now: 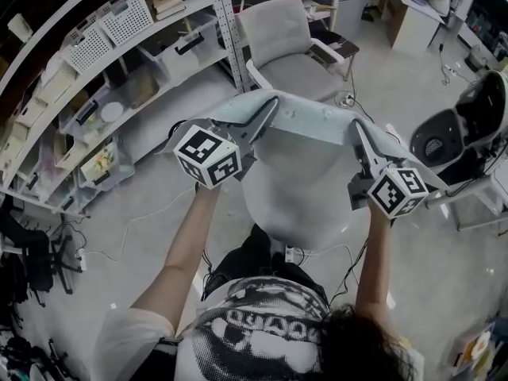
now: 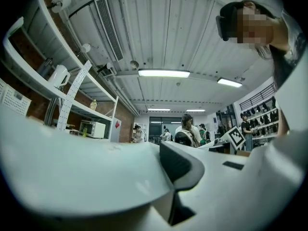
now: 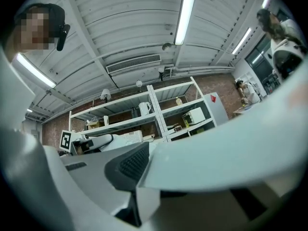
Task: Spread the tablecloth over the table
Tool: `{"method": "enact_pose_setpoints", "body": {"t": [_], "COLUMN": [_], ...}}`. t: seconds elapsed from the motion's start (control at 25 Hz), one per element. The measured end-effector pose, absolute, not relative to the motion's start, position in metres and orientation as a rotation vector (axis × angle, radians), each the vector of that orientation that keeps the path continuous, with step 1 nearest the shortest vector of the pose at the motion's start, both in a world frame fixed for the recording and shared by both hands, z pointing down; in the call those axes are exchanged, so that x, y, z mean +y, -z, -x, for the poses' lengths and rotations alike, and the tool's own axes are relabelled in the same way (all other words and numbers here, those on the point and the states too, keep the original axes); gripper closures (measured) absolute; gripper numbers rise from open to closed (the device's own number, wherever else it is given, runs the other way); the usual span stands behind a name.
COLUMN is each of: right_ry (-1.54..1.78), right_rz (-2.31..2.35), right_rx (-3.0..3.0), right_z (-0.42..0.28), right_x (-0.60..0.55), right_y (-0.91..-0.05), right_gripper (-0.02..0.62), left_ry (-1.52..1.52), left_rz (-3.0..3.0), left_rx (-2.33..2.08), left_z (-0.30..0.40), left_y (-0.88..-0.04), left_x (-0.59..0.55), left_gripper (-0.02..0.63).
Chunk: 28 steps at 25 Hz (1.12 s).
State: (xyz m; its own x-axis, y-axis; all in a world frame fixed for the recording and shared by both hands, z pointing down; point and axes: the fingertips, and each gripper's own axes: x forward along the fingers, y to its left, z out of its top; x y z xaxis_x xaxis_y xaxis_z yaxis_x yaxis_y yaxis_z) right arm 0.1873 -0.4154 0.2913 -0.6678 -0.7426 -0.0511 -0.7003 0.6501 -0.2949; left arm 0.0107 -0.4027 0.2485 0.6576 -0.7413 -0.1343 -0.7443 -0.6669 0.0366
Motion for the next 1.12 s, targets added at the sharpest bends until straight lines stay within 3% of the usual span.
{"method": "enact_pose_setpoints", "body": {"t": [0.52,1.12], "right_ry": [0.294,-0.057], "right_rz": [1.306,1.439], "right_rx": [2.663,2.66], "right_z": [-0.2,-0.212], "right_x": [-0.522,-0.639], "right_y": [-0.253,-0.132], "right_gripper": [0.528,0.525], "left_ry": [-0.234,-0.322], "left_rz": [2.851,2.728], "left_rx": [1.123,0.954], "left_z": [-0.023,-0.035], "left_y": [-0.213,-0.113], "left_x": [-0.524,-0.653], "left_gripper": [0.538,0.529]}}
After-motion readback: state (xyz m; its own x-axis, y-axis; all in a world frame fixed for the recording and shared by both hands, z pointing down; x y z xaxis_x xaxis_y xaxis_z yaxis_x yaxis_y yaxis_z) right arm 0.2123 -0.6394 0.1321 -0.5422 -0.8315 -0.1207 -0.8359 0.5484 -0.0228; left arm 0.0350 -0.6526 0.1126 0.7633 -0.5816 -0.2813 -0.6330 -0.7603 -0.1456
